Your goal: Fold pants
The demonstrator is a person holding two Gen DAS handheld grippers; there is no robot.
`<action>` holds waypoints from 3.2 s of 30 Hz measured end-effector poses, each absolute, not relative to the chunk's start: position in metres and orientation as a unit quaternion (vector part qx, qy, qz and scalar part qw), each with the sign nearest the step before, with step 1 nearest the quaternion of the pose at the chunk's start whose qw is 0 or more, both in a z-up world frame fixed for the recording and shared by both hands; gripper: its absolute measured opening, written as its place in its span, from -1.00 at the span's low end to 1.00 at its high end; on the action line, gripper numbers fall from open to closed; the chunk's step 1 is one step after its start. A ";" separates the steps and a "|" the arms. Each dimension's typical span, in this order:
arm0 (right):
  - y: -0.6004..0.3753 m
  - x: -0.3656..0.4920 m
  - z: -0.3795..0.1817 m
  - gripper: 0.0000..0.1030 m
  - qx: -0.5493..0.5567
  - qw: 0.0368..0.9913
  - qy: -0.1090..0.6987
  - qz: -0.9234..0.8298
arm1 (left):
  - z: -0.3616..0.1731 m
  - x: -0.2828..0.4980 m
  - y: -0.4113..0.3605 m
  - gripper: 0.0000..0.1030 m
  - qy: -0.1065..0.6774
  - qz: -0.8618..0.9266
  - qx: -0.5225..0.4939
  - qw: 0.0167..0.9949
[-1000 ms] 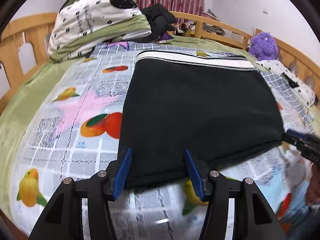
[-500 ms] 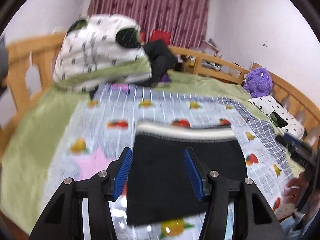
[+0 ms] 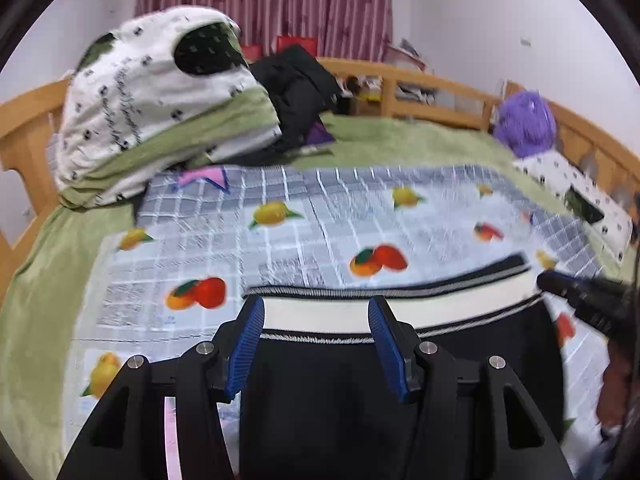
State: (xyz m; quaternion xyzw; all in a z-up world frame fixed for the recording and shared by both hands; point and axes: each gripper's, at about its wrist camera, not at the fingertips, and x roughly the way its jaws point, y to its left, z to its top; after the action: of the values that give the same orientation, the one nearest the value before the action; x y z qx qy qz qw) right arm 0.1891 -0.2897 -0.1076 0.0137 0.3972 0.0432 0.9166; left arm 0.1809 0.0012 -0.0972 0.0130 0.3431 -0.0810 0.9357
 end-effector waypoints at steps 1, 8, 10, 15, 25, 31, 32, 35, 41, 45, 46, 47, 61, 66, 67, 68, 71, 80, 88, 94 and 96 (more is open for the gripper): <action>-0.291 0.191 -0.114 -0.74 0.015 0.915 0.401 0.050 | -0.111 0.190 0.000 0.01 0.366 -0.091 0.004 0.926; -0.287 0.229 -0.167 -0.82 -0.027 0.909 0.415 0.025 | -0.171 0.232 0.018 0.05 0.441 -0.057 -0.036 0.895; -0.281 0.239 -0.173 -0.83 -0.045 0.909 0.415 0.016 | -0.170 0.232 0.022 0.05 0.439 -0.060 -0.054 0.895; -0.295 0.255 -0.177 -0.83 0.003 0.902 0.430 0.032 | -0.171 0.231 0.019 0.05 0.432 -0.060 -0.048 0.898; -0.288 0.251 -0.178 -0.84 -0.021 0.908 0.418 0.022 | -0.174 0.227 0.021 0.07 0.430 -0.065 -0.051 0.899; -0.289 0.250 -0.178 -0.81 -0.020 0.909 0.415 0.025 | -0.174 0.226 0.022 0.07 0.428 -0.064 -0.052 0.900; -0.290 0.250 -0.178 -0.80 -0.015 0.909 0.415 0.028 | -0.174 0.226 0.022 0.07 0.427 -0.064 -0.052 0.900; -0.290 0.250 -0.178 -0.80 -0.015 0.910 0.414 0.028 | -0.175 0.226 0.021 0.07 0.425 -0.062 -0.052 0.902; -0.289 0.248 -0.178 -0.79 -0.018 0.912 0.410 0.028 | -0.175 0.226 0.023 0.08 0.424 -0.066 -0.062 0.901; -0.290 0.248 -0.178 -0.79 -0.016 0.912 0.409 0.029 | -0.176 0.226 0.022 0.11 0.424 -0.066 -0.059 0.901; -0.290 0.248 -0.178 -0.79 -0.017 0.912 0.408 0.029 | -0.176 0.227 0.022 0.12 0.424 -0.066 -0.059 0.901; -0.289 0.248 -0.178 -0.79 -0.018 0.912 0.408 0.028 | -0.176 0.226 0.021 0.13 0.424 -0.066 -0.059 0.901; -0.289 0.248 -0.177 -0.79 -0.018 0.914 0.405 0.029 | -0.180 0.228 0.018 0.49 0.429 -0.073 -0.057 0.899; -0.288 0.247 -0.177 -0.78 -0.022 0.915 0.403 0.027 | -0.180 0.228 0.017 0.53 0.429 -0.072 -0.053 0.899; -0.287 0.247 -0.177 -0.78 -0.023 0.915 0.403 0.026 | -0.179 0.228 0.017 0.53 0.428 -0.071 -0.052 0.899; -0.288 0.247 -0.176 -0.78 -0.021 0.914 0.404 0.027 | -0.178 0.227 0.017 0.53 0.426 -0.070 -0.052 0.900; -0.298 0.251 -0.169 -0.77 0.006 0.907 0.418 0.043 | -0.172 0.226 0.021 0.53 0.430 -0.072 -0.049 0.899; -0.323 0.232 -0.158 -0.63 0.044 0.901 0.429 0.044 | -0.170 0.227 0.054 0.50 0.448 -0.054 -0.088 0.888; -0.337 0.187 -0.165 -0.53 0.067 0.884 0.456 0.075 | -0.179 0.185 0.052 0.50 0.485 -0.084 -0.093 0.866; -0.331 0.133 -0.165 -0.43 0.048 0.884 0.456 0.094 | -0.190 0.122 0.053 0.50 0.492 -0.095 -0.101 0.859; -0.331 0.119 -0.168 -0.41 0.052 0.879 0.464 0.095 | -0.188 0.104 0.056 0.51 0.489 -0.095 -0.102 0.861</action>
State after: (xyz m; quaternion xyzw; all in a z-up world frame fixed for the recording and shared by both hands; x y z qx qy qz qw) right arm 0.1186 -0.3312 -0.1682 0.0516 0.4641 0.0952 0.8792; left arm 0.1044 0.0563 -0.1881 -0.1015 0.4890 -0.0954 0.8611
